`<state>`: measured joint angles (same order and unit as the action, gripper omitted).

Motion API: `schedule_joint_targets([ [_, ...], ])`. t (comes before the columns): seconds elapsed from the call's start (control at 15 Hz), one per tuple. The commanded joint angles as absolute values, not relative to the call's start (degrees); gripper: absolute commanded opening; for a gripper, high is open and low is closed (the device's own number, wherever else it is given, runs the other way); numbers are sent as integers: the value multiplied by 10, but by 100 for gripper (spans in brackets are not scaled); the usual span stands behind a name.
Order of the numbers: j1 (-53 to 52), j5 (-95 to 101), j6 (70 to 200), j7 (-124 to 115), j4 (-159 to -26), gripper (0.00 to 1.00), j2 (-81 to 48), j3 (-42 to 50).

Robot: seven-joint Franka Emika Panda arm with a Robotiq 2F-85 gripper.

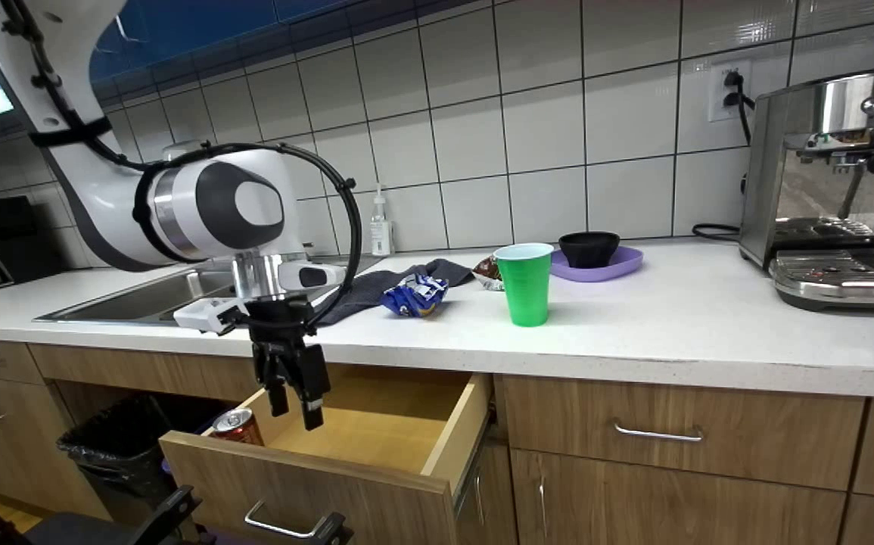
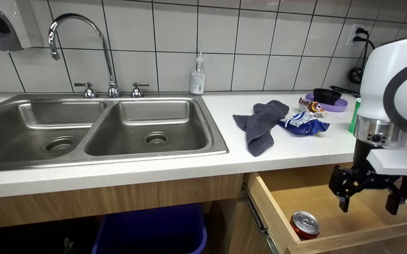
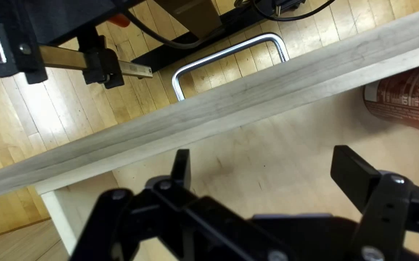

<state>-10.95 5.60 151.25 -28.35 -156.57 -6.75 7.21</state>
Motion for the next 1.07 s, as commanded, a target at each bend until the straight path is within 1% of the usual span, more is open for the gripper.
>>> schedule_joint_targets([
  [0.0,-90,77,1436,-324,-1561,100,5,50],
  [0.47,-48,63,1342,-307,-1517,100,69,13],
  [1.0,-11,60,1319,-271,-1427,100,56,11],
])
